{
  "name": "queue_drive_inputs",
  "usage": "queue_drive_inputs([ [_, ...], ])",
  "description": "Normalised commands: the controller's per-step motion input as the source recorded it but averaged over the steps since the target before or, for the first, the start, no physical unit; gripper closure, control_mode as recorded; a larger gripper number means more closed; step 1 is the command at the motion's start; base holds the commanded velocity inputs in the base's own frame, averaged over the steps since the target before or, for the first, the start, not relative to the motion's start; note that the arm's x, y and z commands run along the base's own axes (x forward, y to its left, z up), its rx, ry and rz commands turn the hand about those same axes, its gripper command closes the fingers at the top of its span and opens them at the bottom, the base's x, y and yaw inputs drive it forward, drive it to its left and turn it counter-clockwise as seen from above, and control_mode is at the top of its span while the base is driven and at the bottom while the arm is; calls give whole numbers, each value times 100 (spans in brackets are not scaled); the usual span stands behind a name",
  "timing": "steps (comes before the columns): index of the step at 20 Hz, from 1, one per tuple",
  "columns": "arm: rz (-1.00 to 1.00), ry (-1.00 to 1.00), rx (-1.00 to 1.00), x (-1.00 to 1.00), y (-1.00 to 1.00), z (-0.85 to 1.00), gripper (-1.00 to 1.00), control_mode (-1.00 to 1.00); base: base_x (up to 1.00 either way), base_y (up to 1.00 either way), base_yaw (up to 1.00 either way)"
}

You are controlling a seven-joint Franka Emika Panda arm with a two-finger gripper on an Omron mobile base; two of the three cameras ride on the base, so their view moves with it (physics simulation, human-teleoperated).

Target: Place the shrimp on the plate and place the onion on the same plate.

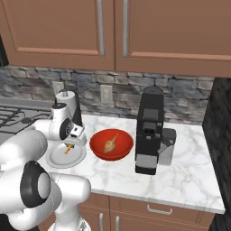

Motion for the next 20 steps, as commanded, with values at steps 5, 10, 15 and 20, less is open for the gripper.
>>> queue_drive_inputs([
  [5, 0, 0, 0, 0, 0, -22, 100, -100, 0, 0, 0],
  [10, 0, 0, 0, 0, 0, -28, 100, -100, 0, 0, 0],
  [15, 0, 0, 0, 0, 0, -27, 100, -100, 0, 0, 0],
  [20, 0, 0, 0, 0, 0, -16, 100, -100, 0, 0, 0],
])
